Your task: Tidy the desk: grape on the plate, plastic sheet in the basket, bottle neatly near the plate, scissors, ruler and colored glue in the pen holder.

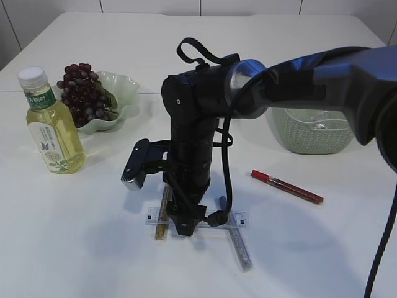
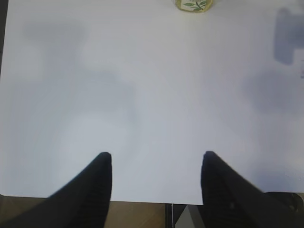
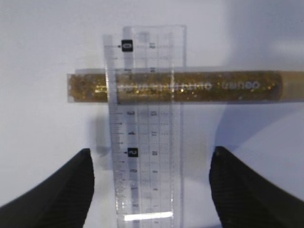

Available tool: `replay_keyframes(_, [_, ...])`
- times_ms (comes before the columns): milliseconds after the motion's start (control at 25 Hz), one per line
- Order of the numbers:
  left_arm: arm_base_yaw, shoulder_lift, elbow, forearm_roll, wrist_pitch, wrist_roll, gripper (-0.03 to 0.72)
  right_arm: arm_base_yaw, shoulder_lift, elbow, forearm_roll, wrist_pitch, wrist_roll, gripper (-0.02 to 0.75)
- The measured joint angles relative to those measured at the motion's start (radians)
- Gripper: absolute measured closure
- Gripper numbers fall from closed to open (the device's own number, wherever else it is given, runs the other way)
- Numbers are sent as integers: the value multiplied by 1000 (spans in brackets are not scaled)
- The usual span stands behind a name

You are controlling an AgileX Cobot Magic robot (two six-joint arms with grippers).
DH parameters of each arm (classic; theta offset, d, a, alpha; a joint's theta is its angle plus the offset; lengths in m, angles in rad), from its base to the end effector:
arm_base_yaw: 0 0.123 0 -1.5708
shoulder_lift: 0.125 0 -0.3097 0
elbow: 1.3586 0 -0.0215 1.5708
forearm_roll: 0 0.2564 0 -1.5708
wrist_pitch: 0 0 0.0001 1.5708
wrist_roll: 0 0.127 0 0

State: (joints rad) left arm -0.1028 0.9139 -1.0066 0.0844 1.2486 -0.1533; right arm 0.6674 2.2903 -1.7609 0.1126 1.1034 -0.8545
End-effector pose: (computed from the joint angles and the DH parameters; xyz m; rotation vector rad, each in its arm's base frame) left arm 0.1525 -0.0055 0.3460 -0.0583 2.6323 0.0273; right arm 0.3659 0.3046 0.1121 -2.0838 2.2997 0.1527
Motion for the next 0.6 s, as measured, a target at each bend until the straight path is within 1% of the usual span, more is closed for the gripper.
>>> replay_keyframes(280, [0,0,0,0,0,0,253,0,0,0,2,0,0,154])
replay_keyframes(360, [0,0,0,0,0,0,253,0,0,0,4,0,0,165])
replay_keyframes(480, [0,0,0,0,0,0,253,0,0,0,4,0,0,231])
replay_keyframes(600, [0,0,0,0,0,0,253,0,0,0,6,0,0,315])
